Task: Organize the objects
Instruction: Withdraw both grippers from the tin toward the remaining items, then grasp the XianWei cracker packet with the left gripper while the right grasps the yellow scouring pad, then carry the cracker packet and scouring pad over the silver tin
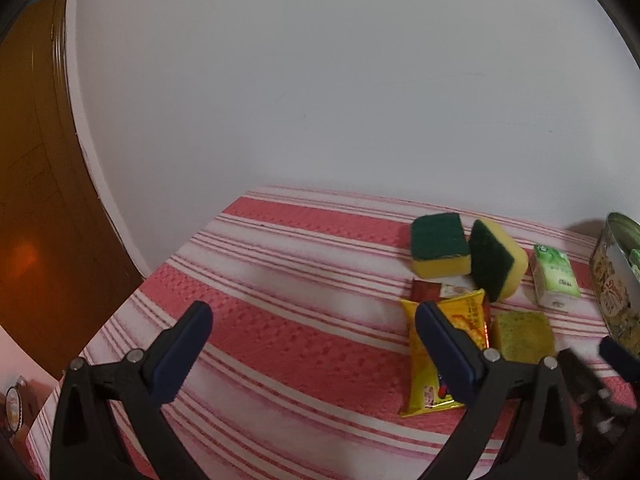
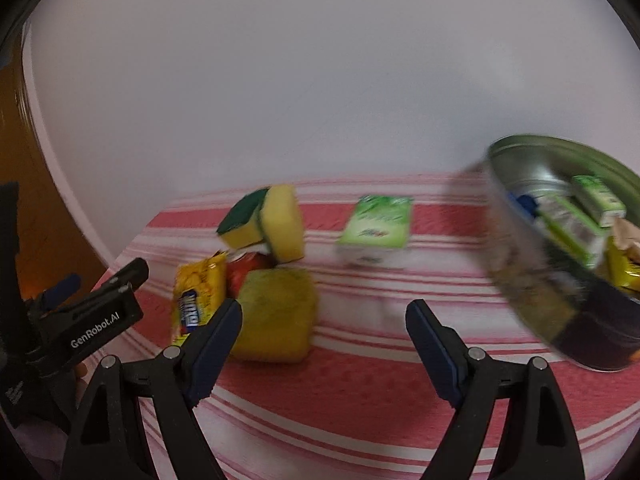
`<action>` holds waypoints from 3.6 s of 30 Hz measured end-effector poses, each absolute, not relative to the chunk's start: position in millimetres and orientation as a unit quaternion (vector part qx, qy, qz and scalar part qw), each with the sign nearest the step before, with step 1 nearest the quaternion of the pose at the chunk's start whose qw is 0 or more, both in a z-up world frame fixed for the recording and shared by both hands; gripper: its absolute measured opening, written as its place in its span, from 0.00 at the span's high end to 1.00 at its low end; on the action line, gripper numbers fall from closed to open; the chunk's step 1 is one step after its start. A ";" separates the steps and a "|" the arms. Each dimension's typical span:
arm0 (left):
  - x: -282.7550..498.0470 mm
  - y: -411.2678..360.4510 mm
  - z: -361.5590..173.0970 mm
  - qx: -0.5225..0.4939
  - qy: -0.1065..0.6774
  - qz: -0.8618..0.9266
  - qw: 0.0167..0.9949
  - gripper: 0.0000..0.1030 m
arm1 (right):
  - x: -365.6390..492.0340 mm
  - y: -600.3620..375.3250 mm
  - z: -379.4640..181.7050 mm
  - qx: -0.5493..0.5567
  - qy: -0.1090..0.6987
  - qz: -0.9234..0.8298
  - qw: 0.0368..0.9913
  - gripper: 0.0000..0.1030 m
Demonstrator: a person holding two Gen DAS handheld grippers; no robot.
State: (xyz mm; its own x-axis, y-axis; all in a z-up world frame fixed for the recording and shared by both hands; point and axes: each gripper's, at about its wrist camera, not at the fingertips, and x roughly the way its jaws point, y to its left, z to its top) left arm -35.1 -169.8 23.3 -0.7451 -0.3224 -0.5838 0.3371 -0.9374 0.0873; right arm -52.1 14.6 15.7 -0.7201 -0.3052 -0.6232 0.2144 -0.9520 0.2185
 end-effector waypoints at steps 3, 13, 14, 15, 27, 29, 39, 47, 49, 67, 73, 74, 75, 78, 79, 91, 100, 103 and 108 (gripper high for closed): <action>-34.7 -167.8 24.7 0.310 0.010 -0.934 0.178 0.01 | -62.7 -2.3 9.2 0.373 -0.059 -0.913 0.153 0.17; -37.9 -165.7 21.5 0.322 0.017 -0.934 0.155 0.01 | -76.8 -14.3 -3.2 0.412 -0.044 -0.895 0.163 0.44; -38.2 -166.8 21.2 0.324 0.021 -0.934 0.150 0.01 | -77.7 -12.5 -3.4 0.413 -0.044 -0.895 0.165 0.45; -38.4 -167.5 20.2 0.326 0.029 -0.934 0.142 0.01 | -76.1 -8.3 -3.2 0.410 -0.048 -0.895 0.166 0.46; -52.3 -138.2 3.5 0.360 0.031 -0.930 0.063 0.06 | -44.5 65.7 23.8 0.327 -0.017 -0.939 0.108 0.46; -60.9 -129.3 -3.4 0.378 0.016 -0.923 0.070 0.09 | -44.6 73.0 26.7 0.324 -0.017 -0.940 0.103 0.46; -76.1 -129.1 -22.3 0.430 0.040 -0.900 0.062 0.49 | -44.6 70.2 27.5 0.324 -0.021 -0.940 0.110 0.46; -50.1 -148.0 -7.8 0.365 0.095 -0.921 0.100 0.51 | -36.2 81.4 40.2 0.294 -0.047 -0.948 0.113 0.46; -44.4 -144.5 -2.5 0.345 0.092 -0.927 0.110 0.51 | -33.7 85.9 43.0 0.287 -0.048 -0.950 0.115 0.46; -33.3 -49.9 33.1 0.270 0.023 -0.960 0.068 0.51 | -19.2 145.5 61.2 0.233 -0.043 -0.968 0.079 0.46; -32.0 -10.3 43.4 0.260 0.010 -0.965 0.044 0.51 | -18.5 173.6 66.9 0.220 -0.046 -0.973 0.058 0.46; -33.8 -4.6 44.5 0.258 0.008 -0.965 0.040 0.51 | -19.0 177.8 67.4 0.219 -0.048 -0.973 0.055 0.46; -33.7 3.5 46.7 0.256 0.004 -0.966 0.035 0.51 | -19.9 183.2 67.8 0.218 -0.050 -0.973 0.051 0.46; -36.4 18.8 49.8 0.250 -0.004 -0.968 0.023 0.51 | -21.0 196.2 69.6 0.216 -0.055 -0.974 0.039 0.46; -37.6 24.5 51.5 0.249 -0.005 -0.968 0.019 0.51 | -20.3 201.0 70.3 0.215 -0.056 -0.974 0.035 0.46; -54.3 93.9 62.3 0.242 -0.017 -0.969 -0.037 0.51 | -26.4 254.4 76.2 0.201 -0.068 -0.977 -0.027 0.46; -66.2 132.9 61.0 0.247 -0.030 -0.966 -0.066 0.51 | -40.3 290.0 71.3 0.204 -0.074 -0.973 -0.074 0.46; -70.8 144.8 58.4 0.255 -0.034 -0.964 -0.071 0.51 | -53.5 297.0 65.7 0.210 -0.074 -0.971 -0.086 0.46; -78.8 155.5 52.0 0.270 -0.039 -0.959 -0.076 0.51 | -64.2 303.1 60.1 0.220 -0.067 -0.968 -0.104 0.46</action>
